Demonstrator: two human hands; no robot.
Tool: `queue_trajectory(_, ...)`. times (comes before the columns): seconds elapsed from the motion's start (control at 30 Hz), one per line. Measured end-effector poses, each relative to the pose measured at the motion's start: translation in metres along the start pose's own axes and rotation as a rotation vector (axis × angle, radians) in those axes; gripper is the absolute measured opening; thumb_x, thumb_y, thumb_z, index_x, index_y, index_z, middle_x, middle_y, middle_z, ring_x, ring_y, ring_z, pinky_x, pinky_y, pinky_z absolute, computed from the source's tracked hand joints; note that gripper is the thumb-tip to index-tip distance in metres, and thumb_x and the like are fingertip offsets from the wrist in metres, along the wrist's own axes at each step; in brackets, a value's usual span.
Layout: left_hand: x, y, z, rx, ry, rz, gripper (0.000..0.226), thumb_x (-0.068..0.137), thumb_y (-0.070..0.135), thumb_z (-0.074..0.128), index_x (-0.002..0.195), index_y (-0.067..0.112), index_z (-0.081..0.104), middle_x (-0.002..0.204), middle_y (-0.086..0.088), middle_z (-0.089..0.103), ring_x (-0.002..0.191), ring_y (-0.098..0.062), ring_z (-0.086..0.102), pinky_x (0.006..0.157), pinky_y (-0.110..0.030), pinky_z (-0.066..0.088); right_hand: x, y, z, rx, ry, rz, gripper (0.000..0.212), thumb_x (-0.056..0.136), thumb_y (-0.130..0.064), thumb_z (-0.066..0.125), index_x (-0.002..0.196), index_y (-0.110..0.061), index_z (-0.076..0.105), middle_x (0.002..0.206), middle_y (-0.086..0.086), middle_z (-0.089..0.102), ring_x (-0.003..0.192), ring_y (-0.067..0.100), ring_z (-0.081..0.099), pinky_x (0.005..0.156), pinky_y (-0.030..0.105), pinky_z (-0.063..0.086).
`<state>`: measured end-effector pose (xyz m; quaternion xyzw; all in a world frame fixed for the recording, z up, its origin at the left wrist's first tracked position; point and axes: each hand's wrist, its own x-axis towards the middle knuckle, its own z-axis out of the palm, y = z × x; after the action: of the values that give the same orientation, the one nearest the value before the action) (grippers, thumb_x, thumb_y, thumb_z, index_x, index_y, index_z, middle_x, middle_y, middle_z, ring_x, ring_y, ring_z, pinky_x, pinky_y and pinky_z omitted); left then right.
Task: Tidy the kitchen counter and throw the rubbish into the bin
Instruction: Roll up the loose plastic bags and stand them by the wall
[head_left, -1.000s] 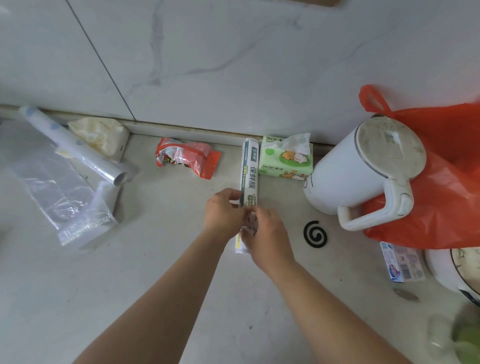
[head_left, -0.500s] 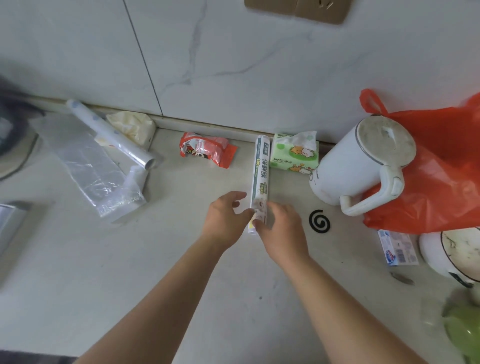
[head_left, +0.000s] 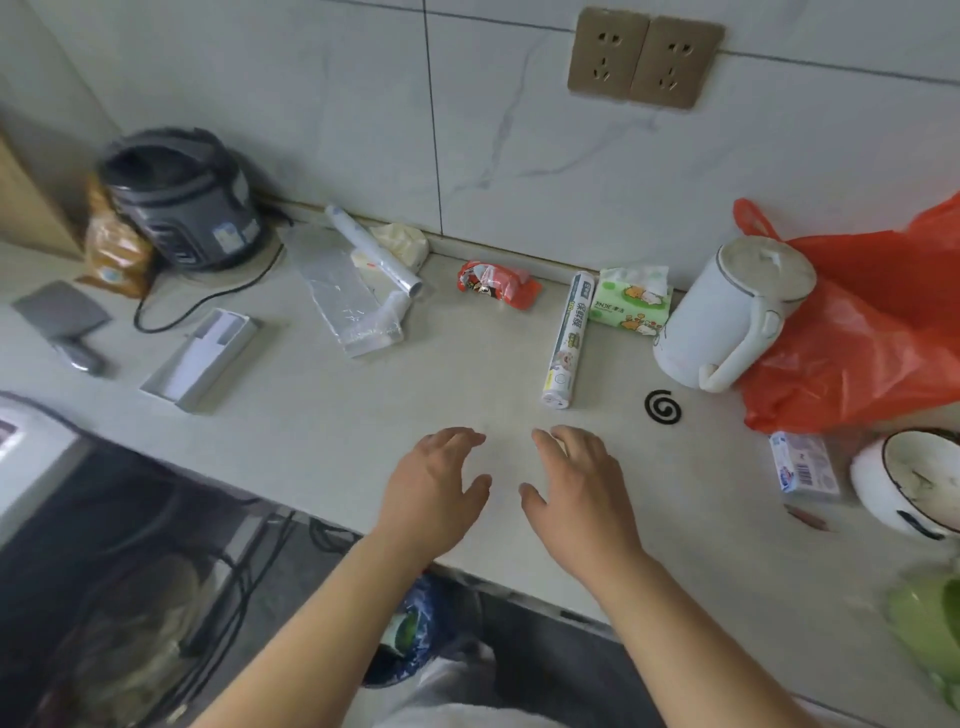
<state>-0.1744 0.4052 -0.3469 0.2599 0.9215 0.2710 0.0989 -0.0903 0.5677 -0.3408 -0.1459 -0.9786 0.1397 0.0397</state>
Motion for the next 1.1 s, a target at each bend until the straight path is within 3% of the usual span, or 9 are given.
queue_trajectory(0.23,-0.107,-0.013,-0.018,0.146,-0.025,-0.051,0.05,0.094,0.04,0.061,0.142,0.026,0.056,0.147,0.008,0.055,0.134,-0.016,0.05,0.11,-0.033,0.043,-0.085,-0.032,0.011,0.089,-0.057,-0.055,0.059,0.089,-0.038,0.064,0.142,-0.019,0.047,0.142,0.004,0.05,0.134,0.025,0.041,0.104,0.039,0.041)
queue_trajectory(0.53,-0.176,-0.06,-0.058,0.229,0.023,-0.165,0.049,0.092,0.035,0.061,0.14,0.022,0.059,0.143,0.004,0.06,0.13,-0.02,0.054,0.109,-0.035,0.043,-0.12,-0.082,0.021,0.148,-0.044,-0.092,0.052,0.092,-0.035,0.061,0.139,-0.017,0.051,0.138,0.003,0.053,0.129,0.024,0.045,0.101,0.04,0.045)
queue_trajectory(0.8,-0.266,-0.183,-0.105,0.215,0.009,-0.32,0.045,0.089,0.031,0.068,0.132,0.017,0.064,0.131,-0.002,0.066,0.121,-0.027,0.06,0.099,-0.04,0.05,-0.116,-0.18,0.058,0.118,-0.128,-0.076,0.049,0.093,-0.04,0.056,0.137,-0.018,0.052,0.13,0.003,0.057,0.118,0.023,0.049,0.093,0.04,0.048)
queue_trajectory(0.9,-0.299,-0.241,-0.128,0.196,-0.005,-0.371,0.046,0.088,0.032,0.07,0.132,0.018,0.064,0.133,-0.002,0.065,0.122,-0.027,0.06,0.102,-0.041,0.049,-0.114,-0.233,0.074,0.087,-0.135,-0.034,0.047,0.094,-0.041,0.055,0.135,-0.017,0.054,0.129,0.004,0.058,0.118,0.024,0.05,0.092,0.04,0.049)
queue_trajectory(1.1,-0.313,-0.303,-0.176,0.205,-0.024,-0.291,0.051,0.091,0.038,0.065,0.139,0.02,0.059,0.141,0.0,0.061,0.129,-0.024,0.055,0.107,-0.042,0.047,-0.114,-0.332,0.09,0.046,-0.125,-0.054,0.051,0.095,-0.04,0.054,0.14,-0.018,0.05,0.135,0.005,0.056,0.121,0.024,0.048,0.095,0.039,0.046)
